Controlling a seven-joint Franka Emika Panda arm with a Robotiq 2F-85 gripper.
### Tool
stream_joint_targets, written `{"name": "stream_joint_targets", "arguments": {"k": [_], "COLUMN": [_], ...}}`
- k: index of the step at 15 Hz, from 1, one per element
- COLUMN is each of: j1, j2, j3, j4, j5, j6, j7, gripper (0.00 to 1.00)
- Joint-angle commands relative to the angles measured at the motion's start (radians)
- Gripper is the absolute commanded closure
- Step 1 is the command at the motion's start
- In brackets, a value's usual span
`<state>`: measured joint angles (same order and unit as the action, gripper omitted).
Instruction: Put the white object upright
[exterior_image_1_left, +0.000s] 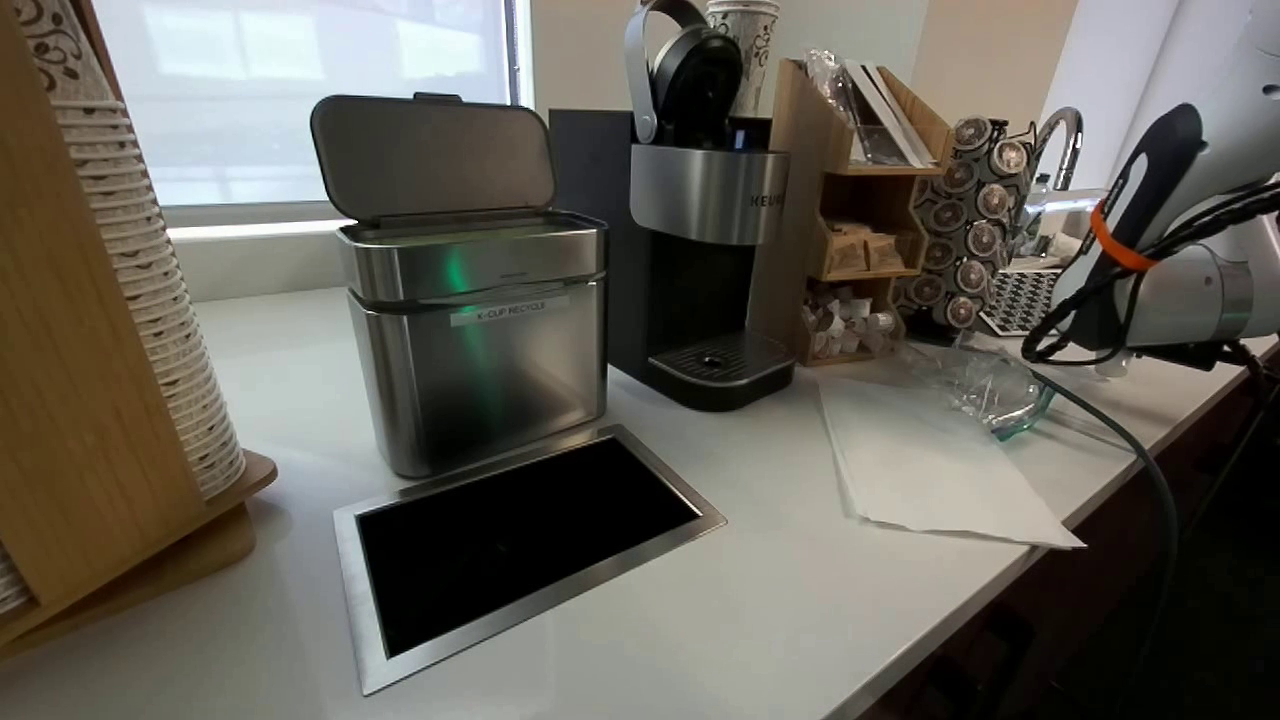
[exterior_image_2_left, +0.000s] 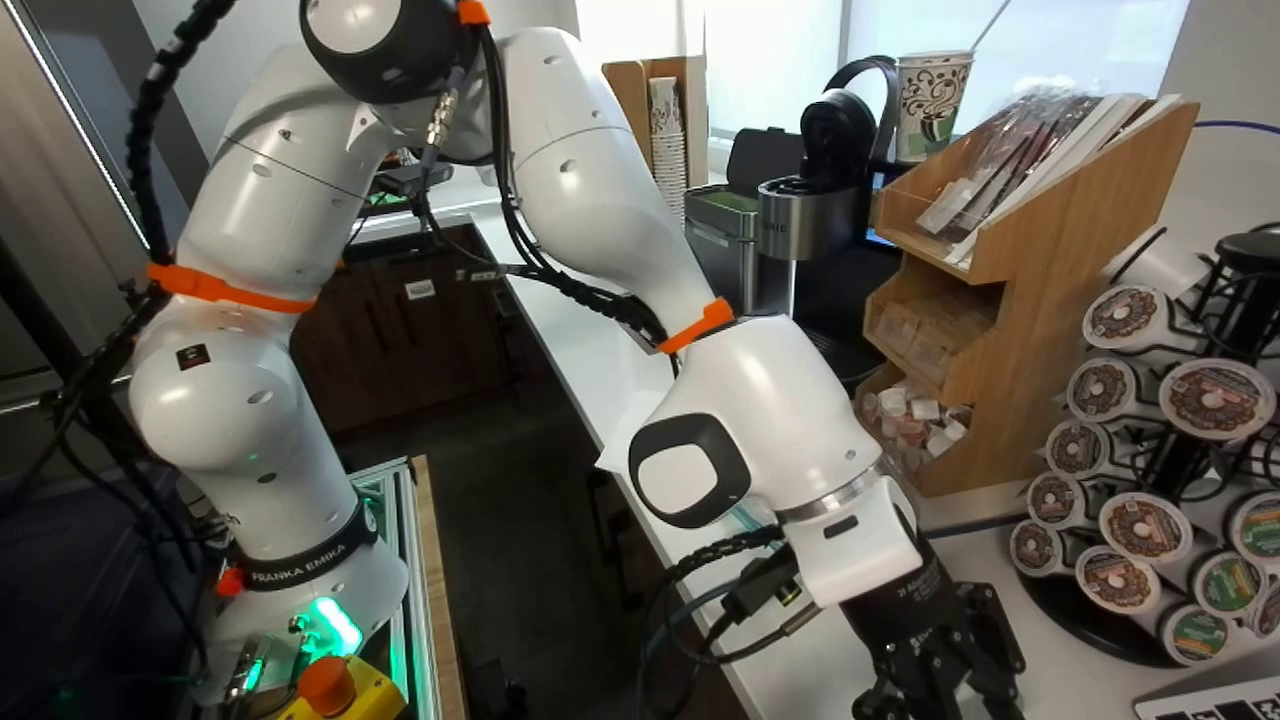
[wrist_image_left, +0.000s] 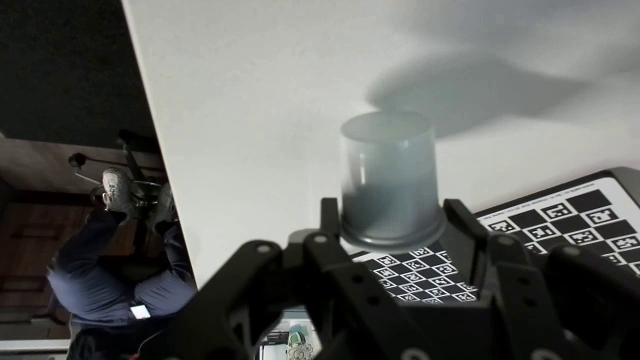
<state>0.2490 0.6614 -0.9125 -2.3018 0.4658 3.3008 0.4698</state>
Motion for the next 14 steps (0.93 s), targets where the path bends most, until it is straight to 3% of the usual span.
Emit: {"name": "stream_joint_targets", "arguments": {"k": [1,14], "j1": [0.057,0.156], "j2": [0.059,0.157], "j3": [-0.031,-0.097], "j4": [-0.021,-0.027], "j5": [0.073,0.158], "j6": [0.066,0.160], "j7": [0.006,0.019], "gripper": [0.71,0.71]}}
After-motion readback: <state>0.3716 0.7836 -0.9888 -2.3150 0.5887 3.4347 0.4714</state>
